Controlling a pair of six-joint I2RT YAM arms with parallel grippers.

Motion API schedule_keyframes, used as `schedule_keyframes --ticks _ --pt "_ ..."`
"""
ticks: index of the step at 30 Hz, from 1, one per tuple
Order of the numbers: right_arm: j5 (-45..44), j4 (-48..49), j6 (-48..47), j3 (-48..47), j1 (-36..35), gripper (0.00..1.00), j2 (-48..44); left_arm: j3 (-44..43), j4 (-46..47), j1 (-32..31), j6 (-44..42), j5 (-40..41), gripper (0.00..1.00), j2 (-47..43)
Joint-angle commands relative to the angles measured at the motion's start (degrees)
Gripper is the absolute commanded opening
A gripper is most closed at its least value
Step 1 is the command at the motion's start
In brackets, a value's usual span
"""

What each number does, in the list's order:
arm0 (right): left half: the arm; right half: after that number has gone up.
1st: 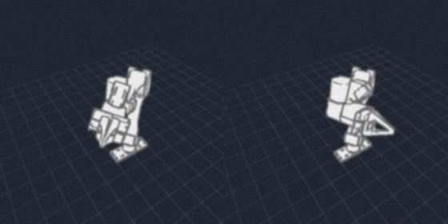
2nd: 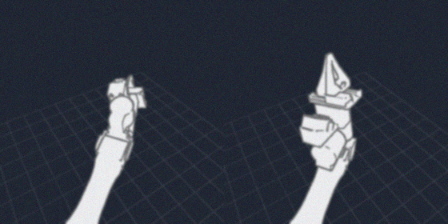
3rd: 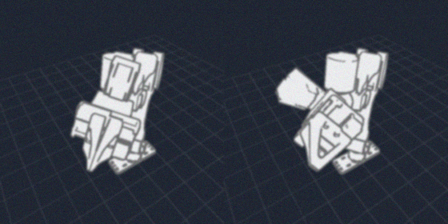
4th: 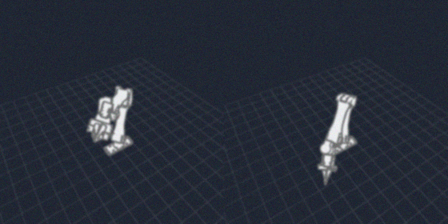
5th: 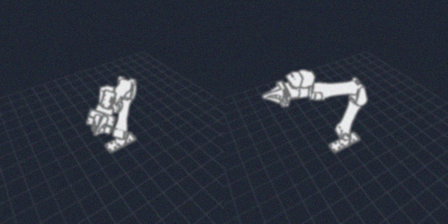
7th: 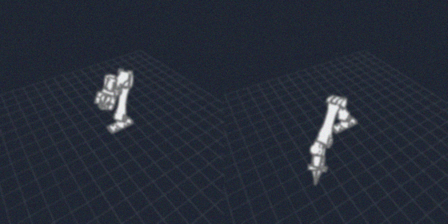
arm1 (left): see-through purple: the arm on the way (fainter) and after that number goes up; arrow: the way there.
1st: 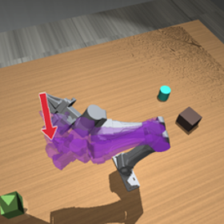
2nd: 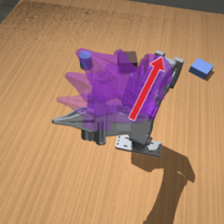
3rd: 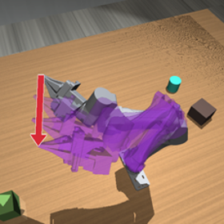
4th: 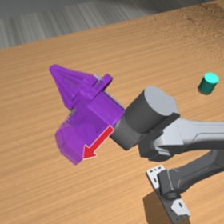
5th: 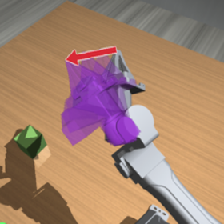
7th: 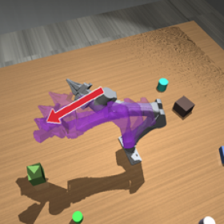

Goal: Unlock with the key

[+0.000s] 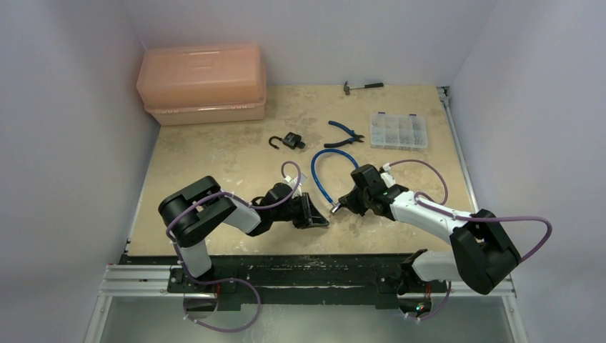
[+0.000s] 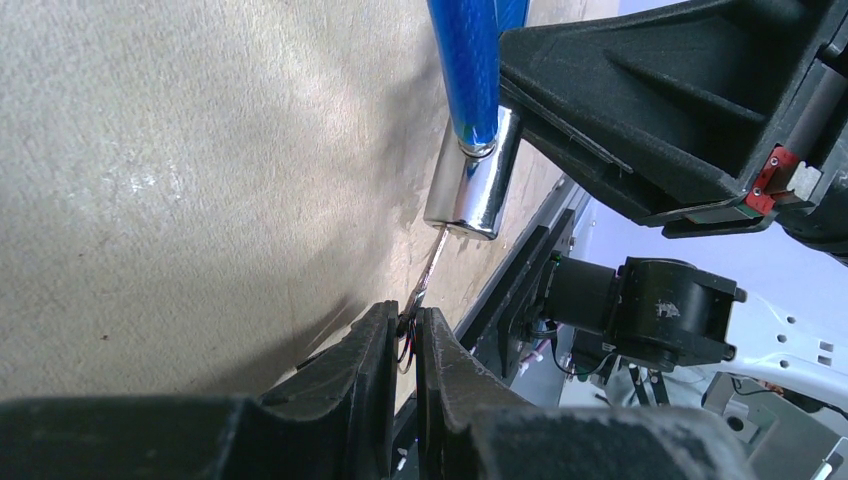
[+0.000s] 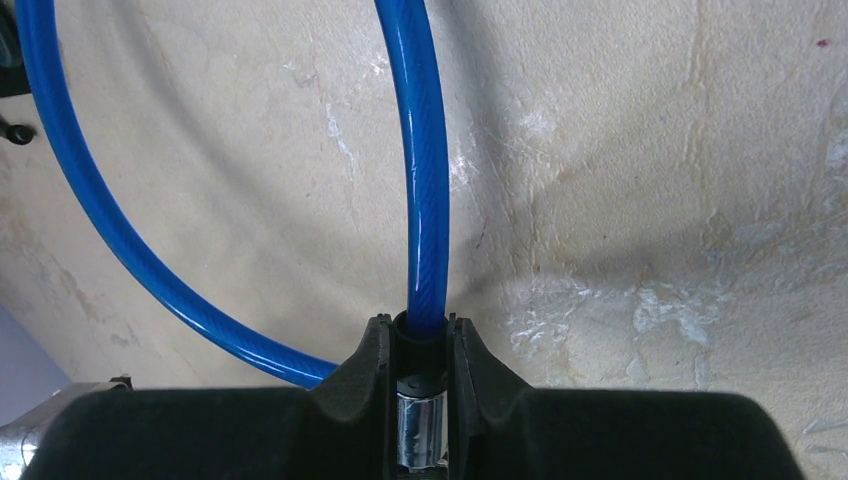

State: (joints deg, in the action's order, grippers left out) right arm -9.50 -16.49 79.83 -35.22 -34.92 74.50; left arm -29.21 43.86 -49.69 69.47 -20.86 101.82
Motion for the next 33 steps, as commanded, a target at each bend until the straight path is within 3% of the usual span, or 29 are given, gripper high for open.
schedule_keyframes --ticks 1,19,33 --pt "-1.12 4.71 -2.42 0.13 -0.44 0.0 -1.64 -2.32 0.79 -0.23 -0.44 -0.78 0.0 -1.02" --pt "-0.13 7.19 -4.54 1.65 -0.74 0.0 -2.17 -2.95 -1.23 0.16 -2.18 -0.37 0.0 -0.8" --pt "1.95 0.63 -0.13 -0.63 -0.77 0.0 0.14 -2.65 0.18 0.29 -1.68 0.09 0.0 -0.31"
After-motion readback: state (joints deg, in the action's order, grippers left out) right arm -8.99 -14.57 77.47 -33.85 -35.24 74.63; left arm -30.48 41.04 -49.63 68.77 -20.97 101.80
